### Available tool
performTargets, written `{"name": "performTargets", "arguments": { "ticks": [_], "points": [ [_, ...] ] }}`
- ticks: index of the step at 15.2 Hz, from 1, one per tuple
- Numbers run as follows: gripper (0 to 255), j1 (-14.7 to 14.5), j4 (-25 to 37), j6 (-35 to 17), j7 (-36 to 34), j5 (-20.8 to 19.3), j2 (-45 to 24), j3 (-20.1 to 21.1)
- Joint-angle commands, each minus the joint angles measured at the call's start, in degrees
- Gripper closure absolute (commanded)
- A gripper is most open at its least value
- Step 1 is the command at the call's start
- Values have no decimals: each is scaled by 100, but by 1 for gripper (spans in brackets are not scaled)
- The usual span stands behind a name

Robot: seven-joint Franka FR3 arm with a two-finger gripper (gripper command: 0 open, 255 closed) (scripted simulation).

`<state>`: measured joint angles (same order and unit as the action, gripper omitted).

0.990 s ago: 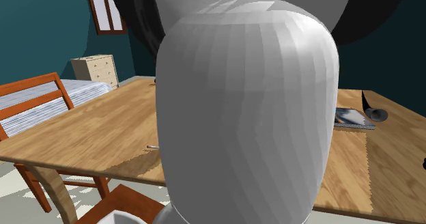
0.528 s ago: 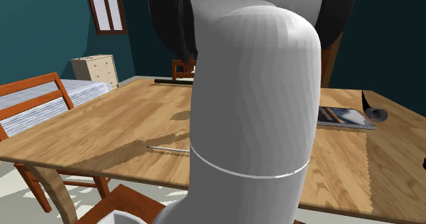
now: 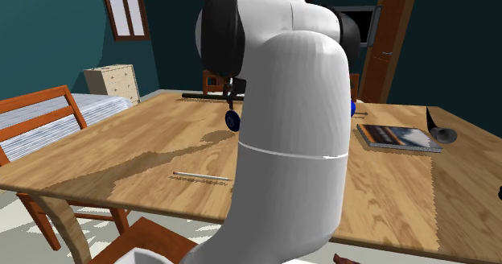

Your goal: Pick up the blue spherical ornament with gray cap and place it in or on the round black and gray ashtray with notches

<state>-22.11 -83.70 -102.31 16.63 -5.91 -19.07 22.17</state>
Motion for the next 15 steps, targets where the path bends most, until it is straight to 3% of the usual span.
{"name": "performTargets", "arguments": {
  "ticks": [1, 4, 11, 15],
  "points": [
    [0, -197, 398, 42, 37, -149, -364, 70],
    [0, -508, 1044, 179, 113, -355, -876, 145],
    [0, -469, 541, -345, 84, -375, -904, 125],
    [0, -467, 504, -386, 81, -378, -909, 123]
  ]
}}
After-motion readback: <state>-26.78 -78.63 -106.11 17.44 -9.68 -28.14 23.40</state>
